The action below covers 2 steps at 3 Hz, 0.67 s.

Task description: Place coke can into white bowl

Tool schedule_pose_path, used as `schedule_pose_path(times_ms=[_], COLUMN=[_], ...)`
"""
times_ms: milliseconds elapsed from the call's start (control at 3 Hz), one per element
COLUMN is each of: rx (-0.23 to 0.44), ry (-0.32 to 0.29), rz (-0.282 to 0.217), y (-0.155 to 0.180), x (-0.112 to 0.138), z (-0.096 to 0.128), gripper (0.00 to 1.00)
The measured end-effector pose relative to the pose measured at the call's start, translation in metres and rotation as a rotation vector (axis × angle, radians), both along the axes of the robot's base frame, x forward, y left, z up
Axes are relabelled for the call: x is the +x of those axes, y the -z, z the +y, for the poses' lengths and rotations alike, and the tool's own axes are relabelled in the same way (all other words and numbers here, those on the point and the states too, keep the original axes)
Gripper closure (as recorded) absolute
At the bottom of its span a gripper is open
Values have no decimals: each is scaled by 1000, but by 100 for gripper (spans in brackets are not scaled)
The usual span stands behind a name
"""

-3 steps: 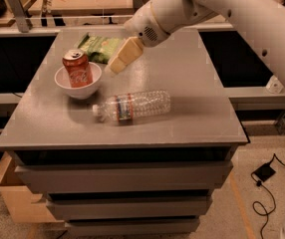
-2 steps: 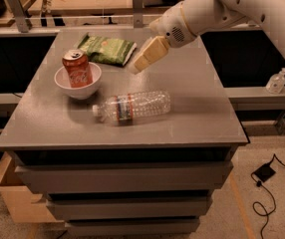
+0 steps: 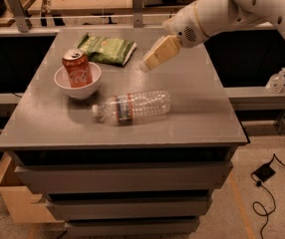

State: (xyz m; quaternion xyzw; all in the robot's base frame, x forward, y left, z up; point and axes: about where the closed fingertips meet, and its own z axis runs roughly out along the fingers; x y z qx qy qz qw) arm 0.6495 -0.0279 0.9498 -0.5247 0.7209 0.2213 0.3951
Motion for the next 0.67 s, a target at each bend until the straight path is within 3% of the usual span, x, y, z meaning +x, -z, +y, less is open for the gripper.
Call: schedule_pose_path(times_ms=[667], rx=[8], ry=[228], rz=[-19], y=[-11], x=[8], z=[-91], gripper=[0])
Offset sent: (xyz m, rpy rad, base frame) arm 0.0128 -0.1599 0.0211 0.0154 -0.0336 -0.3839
